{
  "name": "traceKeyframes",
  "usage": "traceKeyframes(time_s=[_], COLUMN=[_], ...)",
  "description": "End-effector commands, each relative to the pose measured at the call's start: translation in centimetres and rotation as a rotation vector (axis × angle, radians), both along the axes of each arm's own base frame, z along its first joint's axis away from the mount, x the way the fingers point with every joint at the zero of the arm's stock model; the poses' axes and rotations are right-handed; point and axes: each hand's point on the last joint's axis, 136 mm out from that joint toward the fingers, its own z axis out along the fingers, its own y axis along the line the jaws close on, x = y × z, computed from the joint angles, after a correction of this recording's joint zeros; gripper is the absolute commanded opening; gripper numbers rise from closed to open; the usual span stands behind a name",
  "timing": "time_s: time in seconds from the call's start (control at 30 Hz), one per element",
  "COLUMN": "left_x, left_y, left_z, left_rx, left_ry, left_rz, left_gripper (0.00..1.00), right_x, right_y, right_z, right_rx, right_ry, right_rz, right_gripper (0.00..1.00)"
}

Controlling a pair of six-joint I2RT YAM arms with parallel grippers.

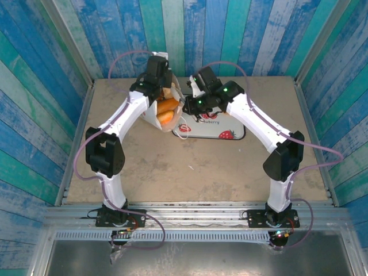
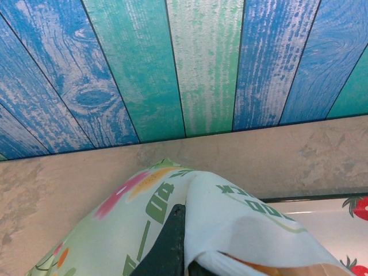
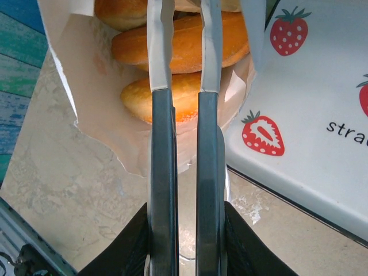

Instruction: Take the fake bread out of the paper bag

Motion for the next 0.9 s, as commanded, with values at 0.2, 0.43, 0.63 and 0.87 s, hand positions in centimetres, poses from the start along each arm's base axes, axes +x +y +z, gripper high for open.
traceKeyframes(time_s=[0.2, 0.43, 0.63, 0.87], left_x=[1.2, 1.0, 0.9, 1.3], left_y=[-0.3, -0.2, 0.7, 2.2], left_z=[-1.8, -1.3, -0.4, 0.8], left_rx=[-0.011, -0.009, -0.016, -0.064], left_ry=[0.049, 0.044, 0.042, 0.043], left_rz=[0.001, -0.007, 0.012, 0.031], left_gripper=[0.0, 0.0, 0.0, 0.01], right_x=[-0.9, 0.0, -0.5, -2.5], right_y=[-0.2, 0.4, 0.1, -1.5], right_z=[3.9, 4.9, 5.0, 3.6], right_rx=[0.053, 0.102, 0.109, 0.068], right_ry=[-0.104, -0.185, -0.177, -0.131], right_rz=[0.036, 0.038, 0.03, 0.032], right_gripper=[0.13, 0.14, 0.14, 0.13])
